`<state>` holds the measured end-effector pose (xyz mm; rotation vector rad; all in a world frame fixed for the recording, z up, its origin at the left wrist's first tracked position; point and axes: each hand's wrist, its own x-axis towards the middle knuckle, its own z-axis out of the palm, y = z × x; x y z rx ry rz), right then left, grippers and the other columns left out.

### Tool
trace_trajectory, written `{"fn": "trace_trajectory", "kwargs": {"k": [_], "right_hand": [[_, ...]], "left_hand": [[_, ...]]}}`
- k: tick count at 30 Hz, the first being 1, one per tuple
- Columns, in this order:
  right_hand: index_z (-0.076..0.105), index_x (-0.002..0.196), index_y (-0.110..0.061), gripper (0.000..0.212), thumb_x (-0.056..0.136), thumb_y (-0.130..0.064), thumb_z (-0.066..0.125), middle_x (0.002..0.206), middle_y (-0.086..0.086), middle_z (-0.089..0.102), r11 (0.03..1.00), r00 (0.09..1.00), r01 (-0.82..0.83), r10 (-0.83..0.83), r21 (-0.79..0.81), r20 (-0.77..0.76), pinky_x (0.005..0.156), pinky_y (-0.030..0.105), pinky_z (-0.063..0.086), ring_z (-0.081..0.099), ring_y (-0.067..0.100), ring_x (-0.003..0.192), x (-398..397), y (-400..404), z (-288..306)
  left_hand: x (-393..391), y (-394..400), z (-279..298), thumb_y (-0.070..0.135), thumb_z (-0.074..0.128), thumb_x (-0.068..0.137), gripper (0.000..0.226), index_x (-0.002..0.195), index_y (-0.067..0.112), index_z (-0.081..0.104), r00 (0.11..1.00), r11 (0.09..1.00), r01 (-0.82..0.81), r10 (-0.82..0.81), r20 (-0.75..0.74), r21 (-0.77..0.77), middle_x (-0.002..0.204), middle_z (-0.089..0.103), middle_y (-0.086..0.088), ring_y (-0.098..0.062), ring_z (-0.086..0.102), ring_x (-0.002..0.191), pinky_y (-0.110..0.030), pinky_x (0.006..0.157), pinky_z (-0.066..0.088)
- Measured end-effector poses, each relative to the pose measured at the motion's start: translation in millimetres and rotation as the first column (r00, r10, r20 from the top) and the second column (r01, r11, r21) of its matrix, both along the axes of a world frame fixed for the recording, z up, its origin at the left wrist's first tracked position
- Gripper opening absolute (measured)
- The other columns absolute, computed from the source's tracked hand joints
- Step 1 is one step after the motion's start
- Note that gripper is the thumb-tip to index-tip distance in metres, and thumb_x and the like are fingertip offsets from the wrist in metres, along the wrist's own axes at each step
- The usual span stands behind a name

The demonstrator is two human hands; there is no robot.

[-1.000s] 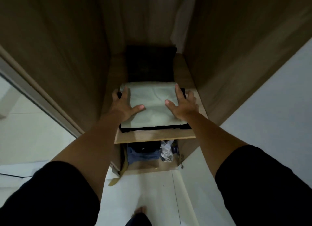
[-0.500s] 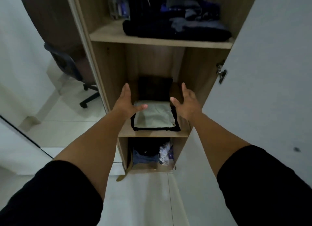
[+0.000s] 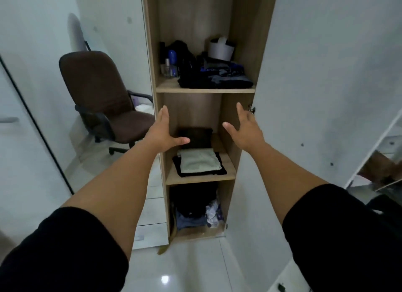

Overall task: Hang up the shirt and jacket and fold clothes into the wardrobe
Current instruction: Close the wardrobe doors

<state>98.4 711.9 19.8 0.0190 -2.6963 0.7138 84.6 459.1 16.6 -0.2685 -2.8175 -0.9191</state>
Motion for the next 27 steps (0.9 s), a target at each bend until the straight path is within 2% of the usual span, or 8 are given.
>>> {"fn": "trace_trajectory", "kwargs": {"k": [5,8,10,13,17,21,27], "right_hand": [[0.002,0.151,-0.031,0.073,0.094,-0.055,0.039,0.156,0.01,0.017,0.998,0.991,0.054,-0.05,0.037,-0.124,0.112,0.048,0.028,0.022,0.027,0.142,75.1,-0.2,43.0],[0.003,0.151,-0.032,0.071,0.094,-0.056,0.039,0.156,0.009,0.015,0.988,0.976,0.134,-0.12,0.07,-0.181,0.112,0.048,0.026,0.022,0.027,0.142,110.9,19.0,78.9],[0.003,0.151,-0.033,0.071,0.094,-0.056,0.038,0.157,0.008,0.014,0.975,0.96,0.196,-0.169,0.107,-0.222,0.113,0.048,0.026,0.021,0.027,0.143,132.4,35.3,106.7],[0.003,0.151,-0.033,0.07,0.094,-0.055,0.039,0.157,0.007,0.013,0.947,0.93,0.285,-0.235,0.15,-0.282,0.112,0.048,0.027,0.021,0.027,0.143,162.5,61.3,142.9],[0.006,0.151,-0.033,0.071,0.093,-0.054,0.043,0.157,0.007,0.014,0.902,0.886,0.384,-0.3,0.199,-0.353,0.111,0.048,0.028,0.021,0.026,0.142,192.5,99.1,172.8],[0.005,0.15,-0.035,0.072,0.093,-0.054,0.043,0.158,0.005,0.01,0.838,0.846,0.49,-0.391,0.24,-0.362,0.111,0.045,0.024,0.014,0.022,0.145,207.2,143.1,184.9],[0.001,0.151,-0.031,0.076,0.092,-0.055,0.043,0.158,0.004,0.01,0.784,0.816,0.544,-0.412,0.299,-0.404,0.111,0.047,0.026,0.012,0.022,0.145,198.0,213.6,193.4]], "left_hand": [[55.4,-6.6,25.3,0.049,0.077,0.069,0.126,0.149,0.017,-0.016,0.998,0.997,0.057,-0.058,-0.021,-0.047,0.159,-0.011,0.0,-0.02,0.004,0.146,-0.039,0.117,0.018],[76.5,15.0,43.9,0.05,0.074,0.07,0.126,0.148,0.014,-0.018,0.993,0.992,0.102,-0.106,-0.059,-0.067,0.158,-0.014,0.0,-0.017,-0.002,0.146,-0.037,0.118,0.014],[84.4,36.3,55.8,0.053,0.073,0.07,0.125,0.147,0.017,-0.019,0.987,0.989,0.133,-0.138,-0.081,-0.067,0.158,-0.014,0.001,-0.018,0.001,0.146,-0.041,0.118,0.015],[90.5,74.8,69.1,0.054,0.074,0.069,0.126,0.147,0.021,-0.019,0.969,0.974,0.219,-0.223,-0.105,-0.053,0.159,-0.012,0.003,-0.02,0.005,0.146,-0.047,0.117,0.018],[96.3,135.8,82.6,0.056,0.073,0.068,0.127,0.148,0.019,-0.018,0.927,0.938,0.346,-0.347,-0.145,-0.032,0.158,-0.013,0.003,-0.019,0.002,0.147,-0.046,0.117,0.017],[101.5,206.3,92.0,0.068,0.073,0.058,0.132,0.15,0.023,-0.011,0.873,0.891,0.455,-0.448,-0.193,-0.01,0.159,-0.002,0.004,-0.018,0.006,0.146,-0.05,0.115,0.021],[100.9,311.2,94.1,0.064,0.073,0.063,0.135,0.145,0.022,-0.026,0.838,0.855,0.519,-0.508,-0.201,0.005,0.158,-0.017,0.004,-0.015,-0.008,0.146,-0.054,0.115,0.016]]}}
